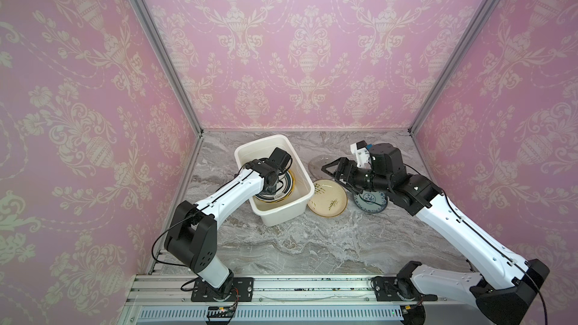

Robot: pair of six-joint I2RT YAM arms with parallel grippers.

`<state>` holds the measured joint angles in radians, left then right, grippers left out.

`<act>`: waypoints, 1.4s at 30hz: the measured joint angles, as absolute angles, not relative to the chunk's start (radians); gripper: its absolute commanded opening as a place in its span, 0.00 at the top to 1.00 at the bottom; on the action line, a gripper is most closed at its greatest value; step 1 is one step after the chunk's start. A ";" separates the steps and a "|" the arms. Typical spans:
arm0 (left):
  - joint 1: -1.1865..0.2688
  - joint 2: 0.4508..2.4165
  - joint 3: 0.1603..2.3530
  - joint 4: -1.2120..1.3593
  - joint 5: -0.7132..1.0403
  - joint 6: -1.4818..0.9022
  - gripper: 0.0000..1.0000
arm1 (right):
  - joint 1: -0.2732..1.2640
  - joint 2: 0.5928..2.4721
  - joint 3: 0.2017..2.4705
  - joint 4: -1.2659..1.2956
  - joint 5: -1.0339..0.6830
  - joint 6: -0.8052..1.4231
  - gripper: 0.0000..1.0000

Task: Place the plates into the plastic bin on the countertop
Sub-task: 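Tilt the plate down onto the stacked plates with the left gripper, then open the left gripper to let the cloud-logo plate lie flat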

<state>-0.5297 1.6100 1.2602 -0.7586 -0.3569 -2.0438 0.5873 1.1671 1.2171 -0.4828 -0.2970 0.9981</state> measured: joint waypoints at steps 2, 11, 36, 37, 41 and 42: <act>-0.533 1.610 1.256 -0.754 -0.364 -2.043 0.90 | 0.587 1.167 1.217 -0.483 -0.297 0.998 0.15; -0.512 1.615 1.200 -0.733 -0.402 -2.055 0.85 | 0.587 1.167 1.217 -0.483 -0.297 0.998 0.14; -0.506 1.614 1.182 -0.727 -0.403 -2.058 0.47 | 0.587 1.167 1.217 -0.483 -0.294 0.998 0.14; -0.506 1.612 1.180 -0.723 -0.402 -2.059 0.44 | 0.587 1.167 1.217 -0.483 -0.294 0.998 0.14; -0.504 1.601 1.172 -0.700 -0.397 -2.061 0.30 | 0.587 1.167 1.217 -0.483 -0.294 0.998 0.14; -0.502 1.598 1.171 -0.692 -0.395 -2.064 0.27 | 0.587 1.167 1.217 -0.483 -0.294 0.998 0.14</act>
